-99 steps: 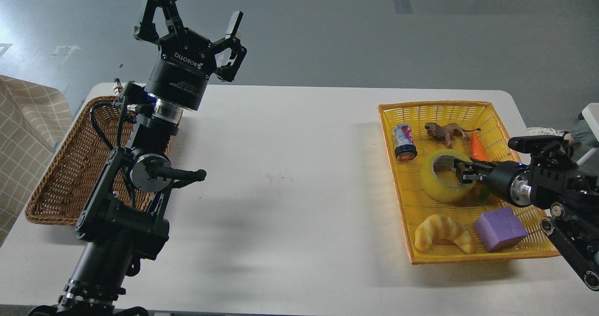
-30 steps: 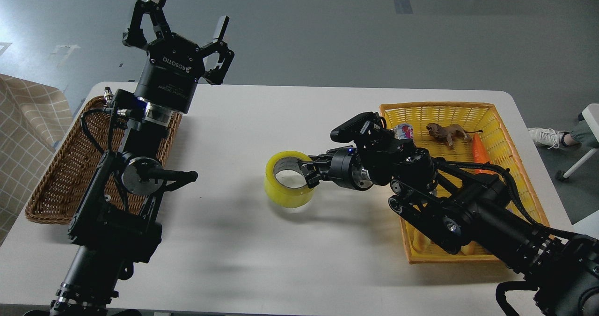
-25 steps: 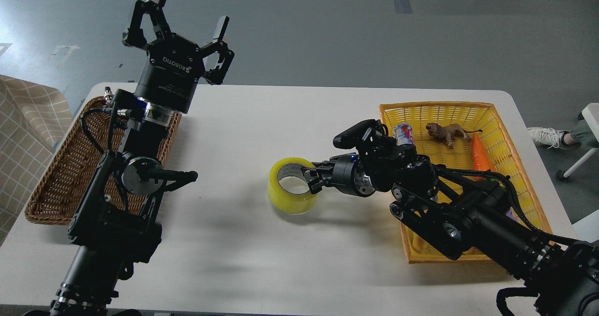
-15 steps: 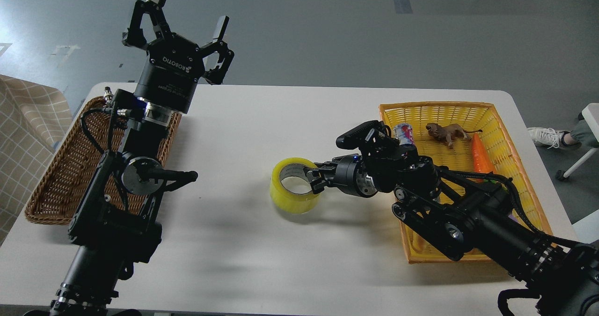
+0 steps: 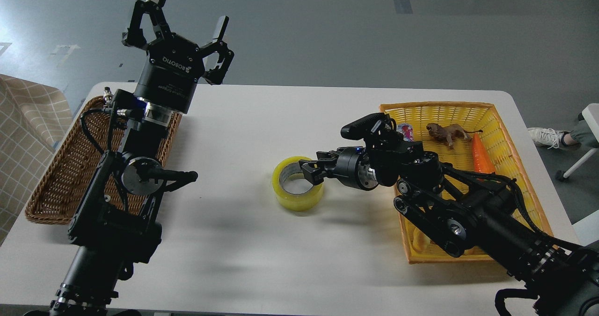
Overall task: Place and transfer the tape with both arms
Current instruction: 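Set the tape roll on the table and open the right gripper, then withdraw the right gripper back above the tray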
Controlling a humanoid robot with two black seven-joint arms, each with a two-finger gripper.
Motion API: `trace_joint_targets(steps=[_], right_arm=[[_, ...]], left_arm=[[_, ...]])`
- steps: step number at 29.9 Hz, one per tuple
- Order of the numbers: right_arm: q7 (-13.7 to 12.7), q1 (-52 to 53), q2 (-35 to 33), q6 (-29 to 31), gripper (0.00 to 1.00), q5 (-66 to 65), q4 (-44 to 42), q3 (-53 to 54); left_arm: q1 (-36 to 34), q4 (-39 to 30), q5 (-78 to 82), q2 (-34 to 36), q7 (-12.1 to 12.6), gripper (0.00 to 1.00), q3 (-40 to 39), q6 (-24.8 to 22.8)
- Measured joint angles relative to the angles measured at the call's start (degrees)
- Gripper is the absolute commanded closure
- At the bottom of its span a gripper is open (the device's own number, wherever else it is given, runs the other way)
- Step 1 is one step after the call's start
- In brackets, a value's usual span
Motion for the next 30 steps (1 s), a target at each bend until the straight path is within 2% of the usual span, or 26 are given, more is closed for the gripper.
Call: trace_joint_targets(steps=[2, 3, 8, 15, 18, 21, 30], right_arm=[[0.0, 0.0, 0.0, 0.0, 0.09, 0.0, 0.1, 1.8], [0.0, 0.0, 0.1, -0.4, 0.06, 0.0, 0.1, 2.9], [0.3, 0.2, -0.5, -5.2, 0.01, 0.0, 2.2, 8.4], [0.3, -1.2, -3.6, -10.1, 0.01, 1.6, 7.9, 18.9], [0.2, -2.9, -4.2, -12.5, 0.01, 8.0, 11.7, 23.6], [0.2, -5.4, -4.2, -14.7, 0.01, 19.9, 17.5, 28.2], [0.4, -9.8, -4.0, -15.6, 0.01, 54.1, 26.4, 37.0]], left_arm=[[0.0, 0.0, 0.0, 0.0, 0.0, 0.02, 0.0, 0.0], [0.0, 0.1, 0.0, 0.0, 0.0, 0.02, 0.0, 0.0], [0.0, 0.1, 0.1, 0.2, 0.1, 0.02, 0.1, 0.0], [-0.1, 0.2, 0.1, 1.6, 0.2, 0.02, 0.5, 0.8], [-0.1, 0.2, 0.2, 2.2, 0.1, 0.02, 0.7, -0.3], [-0.7, 0.1, 0.4, 2.5, 0.0, 0.02, 0.6, -1.1], [-2.0, 0.2, 1.0, 3.3, 0.3, 0.02, 1.1, -1.1]])
